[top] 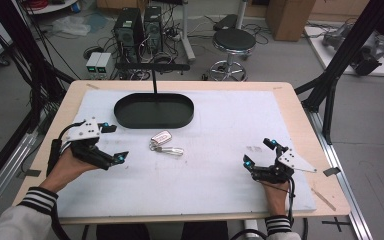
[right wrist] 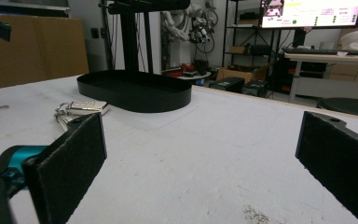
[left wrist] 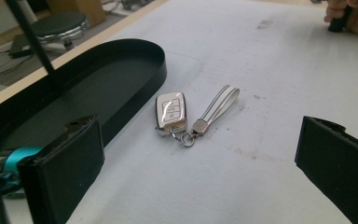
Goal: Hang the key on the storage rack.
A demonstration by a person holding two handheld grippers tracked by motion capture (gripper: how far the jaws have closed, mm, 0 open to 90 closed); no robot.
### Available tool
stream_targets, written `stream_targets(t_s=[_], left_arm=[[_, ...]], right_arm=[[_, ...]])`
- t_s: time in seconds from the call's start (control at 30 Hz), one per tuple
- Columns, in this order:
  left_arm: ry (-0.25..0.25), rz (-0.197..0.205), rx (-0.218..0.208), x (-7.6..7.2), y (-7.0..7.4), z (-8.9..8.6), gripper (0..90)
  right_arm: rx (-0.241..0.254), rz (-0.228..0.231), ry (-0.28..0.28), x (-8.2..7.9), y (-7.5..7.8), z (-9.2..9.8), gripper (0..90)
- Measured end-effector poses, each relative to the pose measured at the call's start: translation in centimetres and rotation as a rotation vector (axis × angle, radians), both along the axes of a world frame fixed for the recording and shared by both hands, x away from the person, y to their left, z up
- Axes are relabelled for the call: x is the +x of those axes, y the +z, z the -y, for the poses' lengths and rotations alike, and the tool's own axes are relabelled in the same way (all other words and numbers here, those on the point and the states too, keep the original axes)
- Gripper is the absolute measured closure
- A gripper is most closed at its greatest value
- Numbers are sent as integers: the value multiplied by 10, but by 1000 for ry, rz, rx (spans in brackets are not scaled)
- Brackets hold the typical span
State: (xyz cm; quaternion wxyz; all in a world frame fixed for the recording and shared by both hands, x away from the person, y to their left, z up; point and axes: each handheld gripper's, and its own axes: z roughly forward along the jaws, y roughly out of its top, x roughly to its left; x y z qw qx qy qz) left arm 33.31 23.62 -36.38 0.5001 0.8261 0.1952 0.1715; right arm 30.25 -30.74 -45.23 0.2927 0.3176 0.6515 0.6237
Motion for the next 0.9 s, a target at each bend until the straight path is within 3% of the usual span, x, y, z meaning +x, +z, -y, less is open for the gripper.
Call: stream_targets(t_s=[0.07, 0.23, 0.5, 0.7, 0.8, 0.9], left_arm=[[-35, -16, 15, 5, 3, 7, 21], [-89, -27, 106, 16, 11, 23, 21], [-171, -50, 193, 33, 25, 51, 21], [-241, -55, 299, 42, 24, 76, 21], [-268, -61, 330, 45, 23, 88, 21], [-311, -81, 381, 49, 21, 98, 21]], right_arm=[[-1, 5, -1, 0, 0, 0, 7], [-1, -1, -2, 0, 0, 0, 7], [0, -2, -2, 0, 0, 1, 6], [-1, 0, 0, 0, 0, 0, 7], [1, 0, -2, 0, 0, 1, 7], [3, 0, -2, 0, 0, 1, 7]])
